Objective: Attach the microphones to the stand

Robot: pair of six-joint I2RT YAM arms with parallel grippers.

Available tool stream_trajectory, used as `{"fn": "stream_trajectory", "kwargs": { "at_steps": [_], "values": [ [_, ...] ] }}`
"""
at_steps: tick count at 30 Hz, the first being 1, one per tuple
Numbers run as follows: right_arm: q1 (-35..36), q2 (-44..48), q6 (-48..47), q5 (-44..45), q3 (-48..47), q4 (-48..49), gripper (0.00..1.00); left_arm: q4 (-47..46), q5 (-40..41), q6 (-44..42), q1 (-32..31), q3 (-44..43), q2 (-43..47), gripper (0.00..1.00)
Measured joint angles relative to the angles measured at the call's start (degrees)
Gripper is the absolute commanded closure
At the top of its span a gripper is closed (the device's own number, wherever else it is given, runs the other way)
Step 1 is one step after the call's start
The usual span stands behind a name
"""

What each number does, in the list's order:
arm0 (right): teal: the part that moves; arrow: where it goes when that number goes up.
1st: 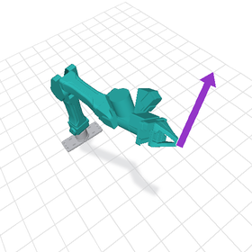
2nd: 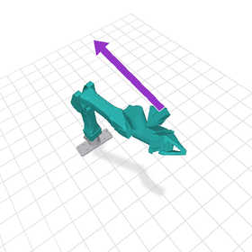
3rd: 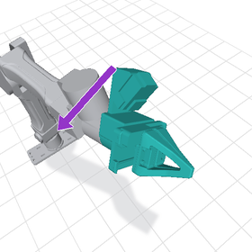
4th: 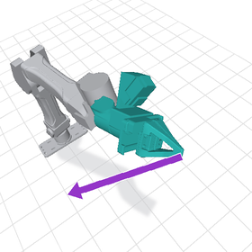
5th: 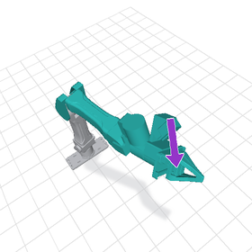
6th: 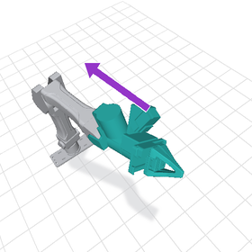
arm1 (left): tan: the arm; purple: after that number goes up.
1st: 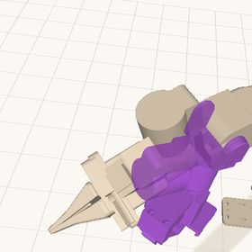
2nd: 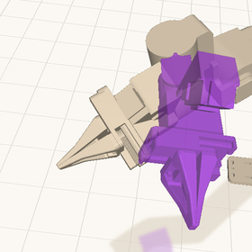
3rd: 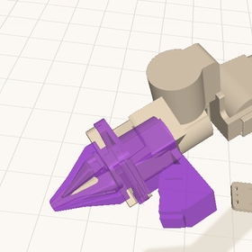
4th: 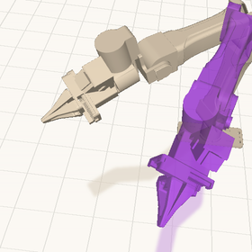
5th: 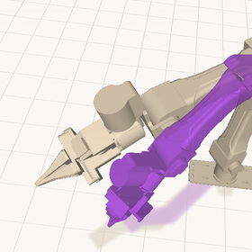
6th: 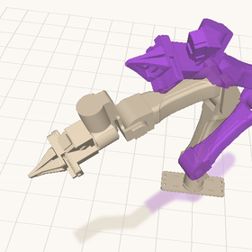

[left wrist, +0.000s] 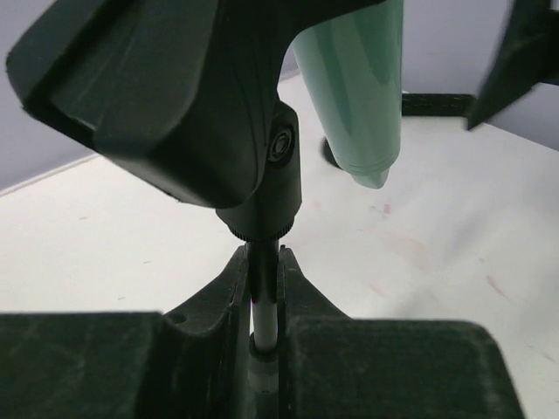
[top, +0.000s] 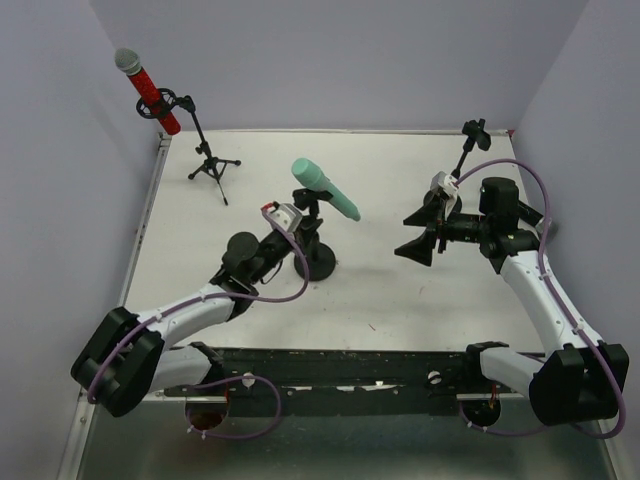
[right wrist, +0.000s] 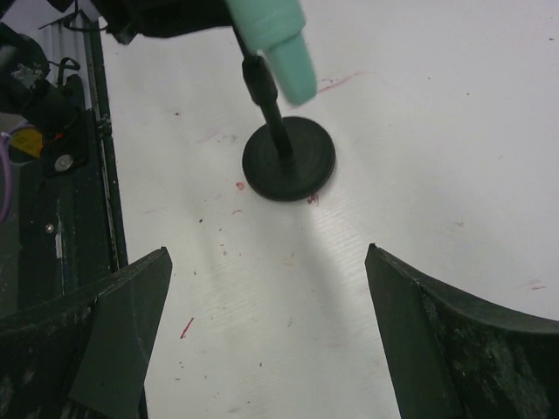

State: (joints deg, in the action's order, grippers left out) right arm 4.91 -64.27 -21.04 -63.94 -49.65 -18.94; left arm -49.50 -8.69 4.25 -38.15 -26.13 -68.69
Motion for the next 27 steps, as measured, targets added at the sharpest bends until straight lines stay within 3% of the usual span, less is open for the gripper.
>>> {"fn": "stream_trajectory", "kwargs": {
  "at_steps": [13,27],
  "values": [
    [0.0,0.0,-0.52,-0.04,0.0,-0.37,0.0,2.99,-3.54,-1.84,32.52,-0.85,6.4,1.0],
    [0.0,-0.5,-1.53,-0.5,0.0,-0.87,0.0,1.95,-4.48,1.64,51.08,-7.17,-3.74,1.0]
  ]
}}
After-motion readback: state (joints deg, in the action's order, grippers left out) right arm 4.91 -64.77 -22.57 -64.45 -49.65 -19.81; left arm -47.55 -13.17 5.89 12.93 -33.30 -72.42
